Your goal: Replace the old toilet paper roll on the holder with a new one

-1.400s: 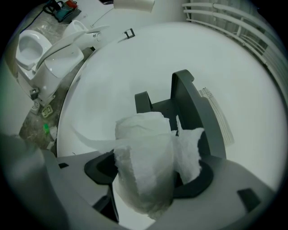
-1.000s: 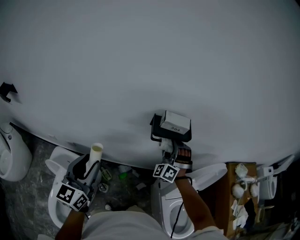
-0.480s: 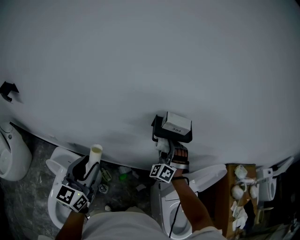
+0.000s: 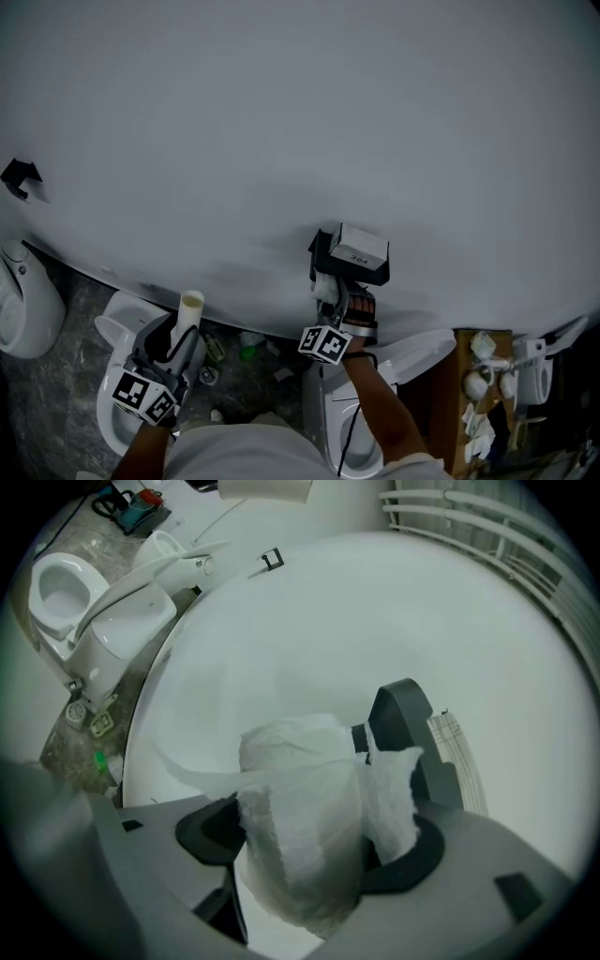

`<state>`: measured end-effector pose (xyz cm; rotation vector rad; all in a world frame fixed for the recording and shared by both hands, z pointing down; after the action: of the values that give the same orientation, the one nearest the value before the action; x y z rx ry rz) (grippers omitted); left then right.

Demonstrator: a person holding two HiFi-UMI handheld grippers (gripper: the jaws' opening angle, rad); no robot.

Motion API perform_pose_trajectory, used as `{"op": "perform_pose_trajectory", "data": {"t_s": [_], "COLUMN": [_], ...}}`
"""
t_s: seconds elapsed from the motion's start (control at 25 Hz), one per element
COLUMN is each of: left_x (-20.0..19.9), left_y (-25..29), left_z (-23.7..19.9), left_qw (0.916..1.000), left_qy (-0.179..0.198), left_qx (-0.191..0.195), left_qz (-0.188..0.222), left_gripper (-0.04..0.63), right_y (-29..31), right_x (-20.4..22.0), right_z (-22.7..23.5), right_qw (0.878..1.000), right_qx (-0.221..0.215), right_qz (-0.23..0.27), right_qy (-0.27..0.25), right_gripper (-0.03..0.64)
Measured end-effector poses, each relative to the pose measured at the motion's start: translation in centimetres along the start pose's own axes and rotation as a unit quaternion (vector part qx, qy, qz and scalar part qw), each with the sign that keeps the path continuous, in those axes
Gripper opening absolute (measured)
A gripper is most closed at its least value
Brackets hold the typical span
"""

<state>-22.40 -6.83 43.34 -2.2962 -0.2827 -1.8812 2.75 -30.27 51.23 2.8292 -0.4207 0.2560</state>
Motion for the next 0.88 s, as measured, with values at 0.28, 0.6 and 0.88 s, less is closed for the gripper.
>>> {"op": "perform_pose_trajectory", "data": {"t_s": [0.28,0.6,0.88], "left_x": [0.2,0.2,-0.1], "left_y": [-0.7,-1.7,-3.2], "left_z": [-0.3,-0.7,-1.6], "left_qw": [1.0,1.0,0.9999], "left_qy": [-0.002,-0.006,0.001], "left_qx": [-0.004,-0.006,-0.017], "left_qz": [-0.002,0.0,0.001], "left_gripper": [0.172,0.172,0.172], "right_y": [0.1,0.0,-0.5], "right_x": [-0.4,-0.6,-0.6], "right_z": [0.1,0.4,0.8], "right_qw": [1.0,1.0,0.999], "right_qx": [-0.005,-0.005,-0.031], "right_qz": [-0.008,-0.015,-0.029], "right_qy": [-0.001,-0.005,0.02], "right_gripper": [0.318,0.318,0.333]}}
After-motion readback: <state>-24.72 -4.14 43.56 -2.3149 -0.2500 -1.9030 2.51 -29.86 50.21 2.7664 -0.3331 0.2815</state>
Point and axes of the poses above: the fingertips, and each gripper's own axes: y forward along the fingers, z to its right, x out of its underside, the point moved 5 cm from there along -y, backward along the fingers, and after that the axes turned 1 degree about -y, right-handed, at the moved point
